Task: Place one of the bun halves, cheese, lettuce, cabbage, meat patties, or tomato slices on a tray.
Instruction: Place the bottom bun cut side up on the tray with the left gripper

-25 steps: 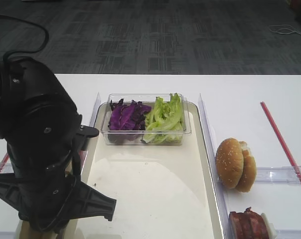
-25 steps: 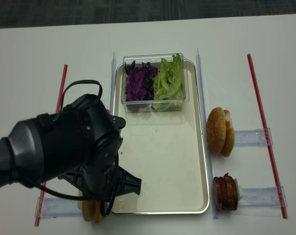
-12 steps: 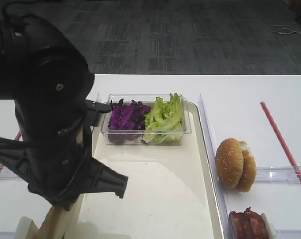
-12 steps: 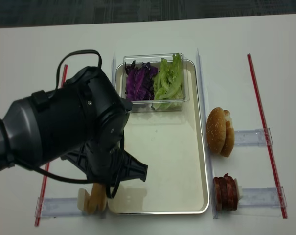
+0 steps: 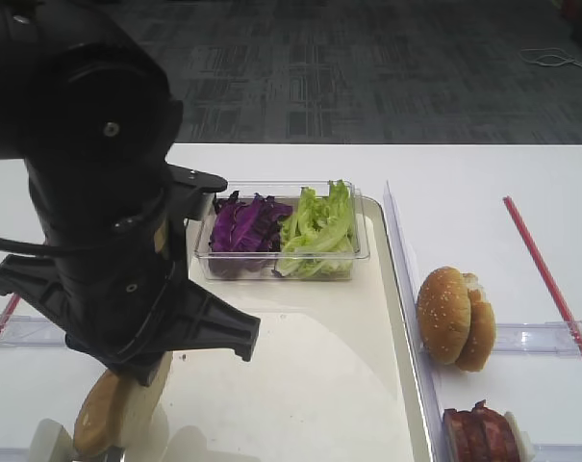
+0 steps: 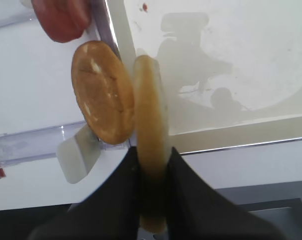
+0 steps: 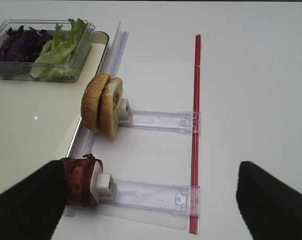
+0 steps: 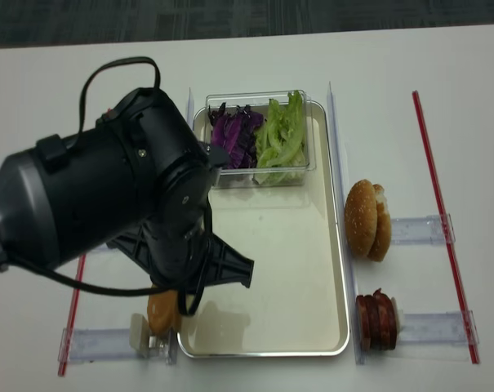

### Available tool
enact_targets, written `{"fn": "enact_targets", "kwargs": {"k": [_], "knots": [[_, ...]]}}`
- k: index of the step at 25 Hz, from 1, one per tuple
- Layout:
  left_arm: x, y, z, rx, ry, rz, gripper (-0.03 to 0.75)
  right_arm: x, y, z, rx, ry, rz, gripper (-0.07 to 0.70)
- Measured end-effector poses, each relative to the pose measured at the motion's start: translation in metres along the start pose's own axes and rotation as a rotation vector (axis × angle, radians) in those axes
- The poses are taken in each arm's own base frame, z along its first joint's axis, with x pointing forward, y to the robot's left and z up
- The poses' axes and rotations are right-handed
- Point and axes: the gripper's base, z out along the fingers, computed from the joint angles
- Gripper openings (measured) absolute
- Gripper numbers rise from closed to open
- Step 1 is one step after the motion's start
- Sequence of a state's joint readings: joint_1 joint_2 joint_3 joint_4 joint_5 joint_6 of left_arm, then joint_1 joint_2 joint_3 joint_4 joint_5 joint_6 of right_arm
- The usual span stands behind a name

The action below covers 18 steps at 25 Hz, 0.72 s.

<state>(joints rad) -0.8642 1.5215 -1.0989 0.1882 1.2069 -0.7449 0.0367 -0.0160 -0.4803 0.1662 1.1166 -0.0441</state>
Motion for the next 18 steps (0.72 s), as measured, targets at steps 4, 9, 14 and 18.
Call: {"fn": "enact_targets", "kwargs": {"k": [4, 9, 14, 18], "knots": [[0.004, 0.006, -0.014, 0.033, -0.036, -0.010, 0.118, 0.000, 0.000, 0.000, 0.000, 0.000, 0.000, 0.675], [0.008, 0.010, -0.026, 0.084, -0.064, -0.025, 0.118, 0.000, 0.000, 0.000, 0.000, 0.000, 0.000, 0.675], [0.005, 0.011, -0.026, 0.141, -0.047, -0.030, 0.117, 0.000, 0.000, 0.000, 0.000, 0.000, 0.000, 0.675], [-0.001, 0.014, -0.025, 0.227, -0.039, -0.031, 0.116, 0.000, 0.000, 0.000, 0.000, 0.000, 0.000, 0.675]]}}
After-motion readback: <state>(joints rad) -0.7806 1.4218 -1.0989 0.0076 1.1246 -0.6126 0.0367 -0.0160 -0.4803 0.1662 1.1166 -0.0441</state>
